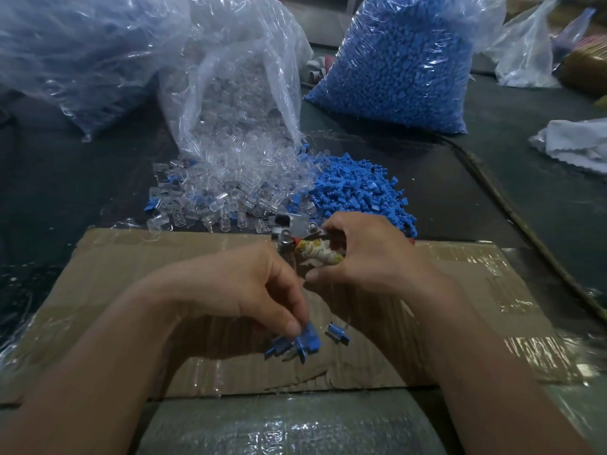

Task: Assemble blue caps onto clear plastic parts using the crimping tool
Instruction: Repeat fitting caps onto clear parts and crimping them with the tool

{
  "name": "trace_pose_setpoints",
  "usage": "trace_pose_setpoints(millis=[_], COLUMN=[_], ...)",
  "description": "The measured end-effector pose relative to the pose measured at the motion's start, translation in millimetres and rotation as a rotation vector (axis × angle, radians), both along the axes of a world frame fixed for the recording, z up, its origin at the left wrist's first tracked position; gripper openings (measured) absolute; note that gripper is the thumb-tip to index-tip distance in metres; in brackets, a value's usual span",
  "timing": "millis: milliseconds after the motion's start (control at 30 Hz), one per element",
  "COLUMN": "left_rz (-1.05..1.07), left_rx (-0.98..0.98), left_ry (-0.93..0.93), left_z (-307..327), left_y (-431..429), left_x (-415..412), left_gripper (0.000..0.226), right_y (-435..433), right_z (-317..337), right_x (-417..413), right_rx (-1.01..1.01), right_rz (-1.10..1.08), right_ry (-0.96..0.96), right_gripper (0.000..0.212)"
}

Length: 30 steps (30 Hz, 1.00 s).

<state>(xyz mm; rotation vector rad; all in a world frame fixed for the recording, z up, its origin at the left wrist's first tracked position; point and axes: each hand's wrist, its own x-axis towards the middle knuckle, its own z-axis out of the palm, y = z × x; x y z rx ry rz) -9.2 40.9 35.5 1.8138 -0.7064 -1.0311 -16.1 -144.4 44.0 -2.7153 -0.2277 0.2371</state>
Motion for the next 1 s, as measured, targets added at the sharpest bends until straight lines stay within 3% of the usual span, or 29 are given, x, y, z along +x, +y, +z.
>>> trace_pose_setpoints(millis=[100,133,233,300,367,533,667,833,900,1000], left_rz=[0.026,0.124,0.679,0.972,1.101,0.918,0.742,0.683,0.696,0.835], left_rx=[-0.024,-0.062,-0.263,-0.265,-0.107,0.11,0.301,0.37,0.354,0.19], left_ry=[-0.023,-0.055,-0.131,-0.35,-0.597,-0.781,-0.867,-0.92,-0.947,-0.949], left_z=[9,11,10,1,-10,-25,-28,-29,-29,-27], left_y=[11,13,12,7,2,-2,0,-5,-6,-7], left_x=[2,3,7,12,17,23,31,28,28,26], left_gripper=[0.003,0.008,0.014,0.007,0.008,0.021,0.029,0.022,0.018,0.012], right_y=[1,1,2,1,1,-2,-7,-10,-12,-18], right_z=[0,0,-1,-2,-2,1,4,5,4,-1], right_x=[-1,-1,-2,-2,-2,-3,-3,-2,0,7], right_rx=[-0.005,-0.018,-0.051,-0.086,-0.135,-0.149,-0.094,-0.051,0.039,0.08], right_rz=[0.013,0.024,0.058,0.081,0.099,0.145,0.144,0.148,0.088,-0.084], right_ry=[0.015,0.019,0.037,0.03,0.032,0.098,0.116,0.114,0.113,-0.086], right_gripper=[0.054,0.051,0.053,0.057,0.068,0.082,0.065,0.061,0.042,0.012])
